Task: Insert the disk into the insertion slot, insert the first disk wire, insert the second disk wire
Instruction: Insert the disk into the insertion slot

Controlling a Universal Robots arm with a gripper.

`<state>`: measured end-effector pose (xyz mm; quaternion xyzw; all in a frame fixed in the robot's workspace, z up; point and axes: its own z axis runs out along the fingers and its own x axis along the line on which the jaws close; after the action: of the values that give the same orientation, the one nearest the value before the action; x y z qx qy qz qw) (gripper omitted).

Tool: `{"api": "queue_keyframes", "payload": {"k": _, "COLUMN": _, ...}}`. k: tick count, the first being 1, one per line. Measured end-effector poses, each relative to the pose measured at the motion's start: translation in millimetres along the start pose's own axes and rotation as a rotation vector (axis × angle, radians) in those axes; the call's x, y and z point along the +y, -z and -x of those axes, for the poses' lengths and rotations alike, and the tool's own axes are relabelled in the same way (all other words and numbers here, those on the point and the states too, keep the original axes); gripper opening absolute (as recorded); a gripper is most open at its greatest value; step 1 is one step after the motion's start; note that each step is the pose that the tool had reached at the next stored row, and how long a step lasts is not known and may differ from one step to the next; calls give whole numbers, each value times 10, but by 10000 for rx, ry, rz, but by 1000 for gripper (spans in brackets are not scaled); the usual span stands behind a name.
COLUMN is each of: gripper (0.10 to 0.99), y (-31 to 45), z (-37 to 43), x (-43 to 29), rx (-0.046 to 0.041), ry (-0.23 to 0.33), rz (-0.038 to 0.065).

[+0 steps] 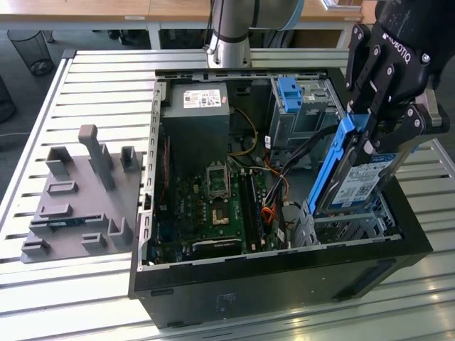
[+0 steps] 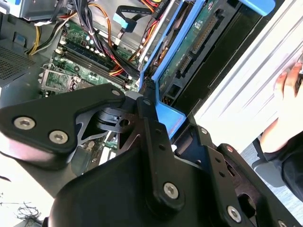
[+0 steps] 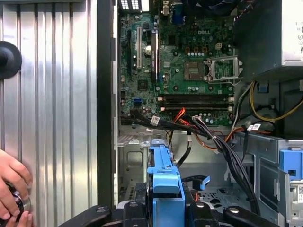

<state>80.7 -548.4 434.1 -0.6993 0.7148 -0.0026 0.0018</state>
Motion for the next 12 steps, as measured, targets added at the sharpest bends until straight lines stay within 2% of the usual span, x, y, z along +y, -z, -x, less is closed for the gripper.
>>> {"api": "queue_keyframes", "payload": {"k": 12, "gripper": 369, "y": -94, "z": 0, "x": 1, "rx": 0, "ry": -6, "rz": 13}}
